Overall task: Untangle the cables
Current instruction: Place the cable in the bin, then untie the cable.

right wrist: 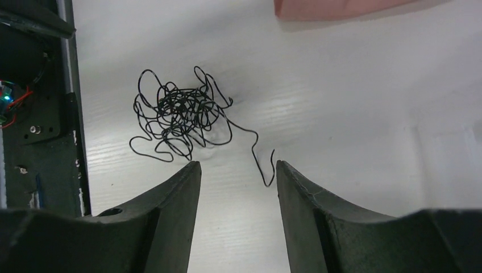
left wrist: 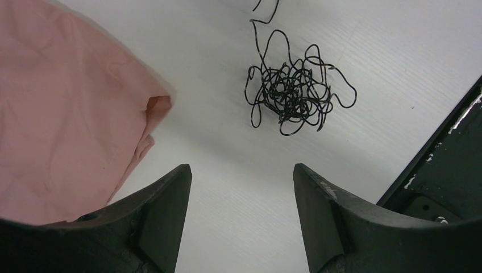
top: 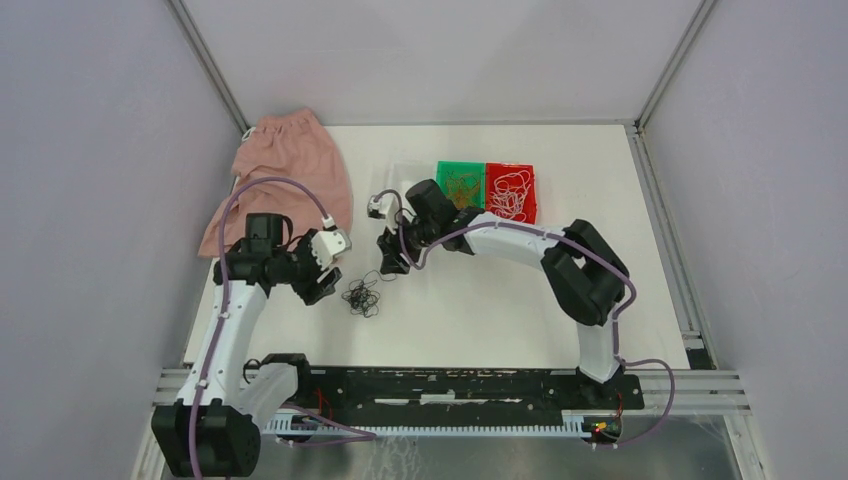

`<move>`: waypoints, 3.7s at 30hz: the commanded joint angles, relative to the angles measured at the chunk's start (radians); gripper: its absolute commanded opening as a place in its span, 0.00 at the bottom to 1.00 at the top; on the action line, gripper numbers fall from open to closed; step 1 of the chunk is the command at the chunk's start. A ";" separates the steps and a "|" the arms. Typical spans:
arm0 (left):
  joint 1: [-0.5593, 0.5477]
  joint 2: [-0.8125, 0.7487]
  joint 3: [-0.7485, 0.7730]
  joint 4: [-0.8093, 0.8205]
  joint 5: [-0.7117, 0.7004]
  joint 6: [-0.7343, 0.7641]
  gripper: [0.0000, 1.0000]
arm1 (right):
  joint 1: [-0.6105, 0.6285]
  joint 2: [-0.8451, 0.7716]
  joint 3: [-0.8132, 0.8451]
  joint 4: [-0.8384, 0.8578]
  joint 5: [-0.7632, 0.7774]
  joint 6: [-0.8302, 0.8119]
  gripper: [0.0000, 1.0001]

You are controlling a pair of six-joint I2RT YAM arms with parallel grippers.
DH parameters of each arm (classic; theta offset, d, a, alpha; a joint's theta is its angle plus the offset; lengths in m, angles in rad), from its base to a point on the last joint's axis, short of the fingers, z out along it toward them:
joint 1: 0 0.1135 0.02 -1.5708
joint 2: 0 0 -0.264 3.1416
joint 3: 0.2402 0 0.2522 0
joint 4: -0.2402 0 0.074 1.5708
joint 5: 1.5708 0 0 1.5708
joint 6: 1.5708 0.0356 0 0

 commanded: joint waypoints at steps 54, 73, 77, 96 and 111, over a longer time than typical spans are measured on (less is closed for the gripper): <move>0.011 -0.260 0.070 -0.189 0.252 0.226 0.75 | 0.095 0.209 0.291 -0.125 -0.080 -0.629 0.63; 0.012 -0.263 0.079 -0.168 0.256 0.230 0.76 | 0.118 0.298 0.346 -0.035 -0.038 -0.561 0.22; 0.012 -0.281 0.087 -0.139 0.268 0.180 0.76 | 0.117 0.260 0.306 -0.008 -0.024 -0.567 0.05; 0.012 -0.349 0.088 0.104 0.371 -0.104 0.73 | 0.120 -0.251 -0.019 0.241 -0.037 -0.164 0.00; 0.010 -0.339 0.080 0.154 0.594 -0.356 0.70 | 0.175 -0.455 -0.009 0.326 0.027 -0.074 0.00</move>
